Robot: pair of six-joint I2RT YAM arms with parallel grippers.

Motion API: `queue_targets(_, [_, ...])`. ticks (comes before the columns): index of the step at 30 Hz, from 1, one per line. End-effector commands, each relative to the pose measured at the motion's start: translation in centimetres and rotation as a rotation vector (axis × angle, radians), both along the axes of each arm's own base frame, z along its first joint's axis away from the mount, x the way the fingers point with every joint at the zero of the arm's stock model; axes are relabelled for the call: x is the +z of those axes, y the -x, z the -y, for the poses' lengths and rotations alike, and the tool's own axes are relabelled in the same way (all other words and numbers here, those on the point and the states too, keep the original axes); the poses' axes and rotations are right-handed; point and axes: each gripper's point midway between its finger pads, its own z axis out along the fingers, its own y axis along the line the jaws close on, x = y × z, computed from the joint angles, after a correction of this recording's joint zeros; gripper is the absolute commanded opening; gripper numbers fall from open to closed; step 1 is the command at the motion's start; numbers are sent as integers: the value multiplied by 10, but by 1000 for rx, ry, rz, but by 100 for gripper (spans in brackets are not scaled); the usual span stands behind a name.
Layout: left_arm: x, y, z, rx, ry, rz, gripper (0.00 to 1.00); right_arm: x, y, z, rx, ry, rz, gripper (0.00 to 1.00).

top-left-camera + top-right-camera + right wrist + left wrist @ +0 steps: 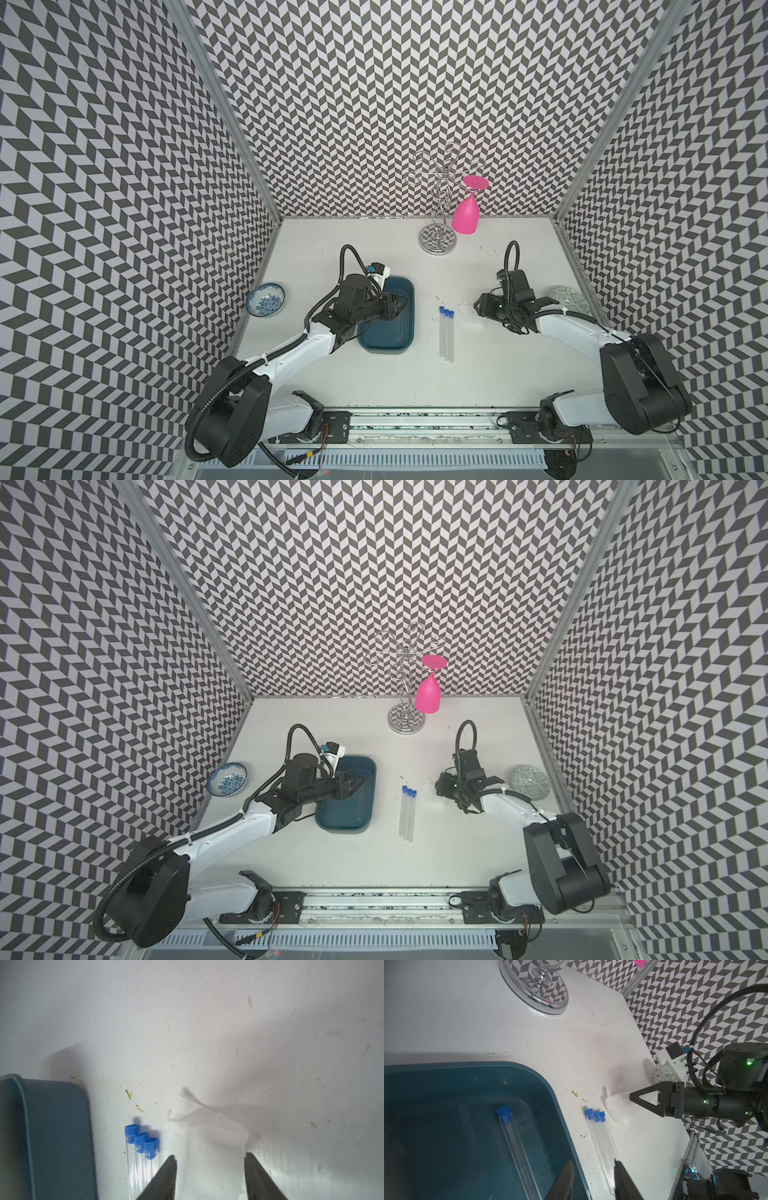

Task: Wipe the exteriors of test tubes
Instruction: Place the cleaning item at the center of the board, then pick up the test tube at the center of the board.

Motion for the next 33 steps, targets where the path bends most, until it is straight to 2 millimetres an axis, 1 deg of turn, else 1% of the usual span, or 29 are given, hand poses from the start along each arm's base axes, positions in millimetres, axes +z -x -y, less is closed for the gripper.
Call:
queue_targets(1, [18,0,-6,53,56,73,35,42,-8,2,9,46,93,52])
queue_targets(2, [20,2,-8,61,69,86,35,50,-8,-6,28,35,105,50])
queue_targets(4, [22,6,-12,74,93,100,35,60,-7,-25,73,22,115,48])
queue_targets(6, [20,8,-14,80,101,101,35,59,-5,-46,123,3,104,47])
queue_targets(8, [15,11,-15,81,98,93,36,48,-1,-66,165,-4,73,44])
queue_targets(10, [11,12,-15,79,97,84,36,31,4,-80,196,4,27,43])
queue_targets(14, [5,16,-19,94,105,71,36,1,13,-100,241,14,-41,40])
queue_targets(17, [4,24,-22,101,138,71,36,-17,21,-102,240,41,-85,37])
queue_targets(20, [-2,29,-25,105,149,72,36,-28,29,-102,235,51,-109,35])
queue_targets(24, [-16,32,-25,100,133,52,36,-34,33,-102,237,68,-132,32])
queue_targets(26, [-20,32,-23,86,133,40,37,-37,35,-100,236,91,-143,30])
queue_targets(33, [-19,33,-13,50,156,36,37,-43,41,-94,222,114,-167,26])
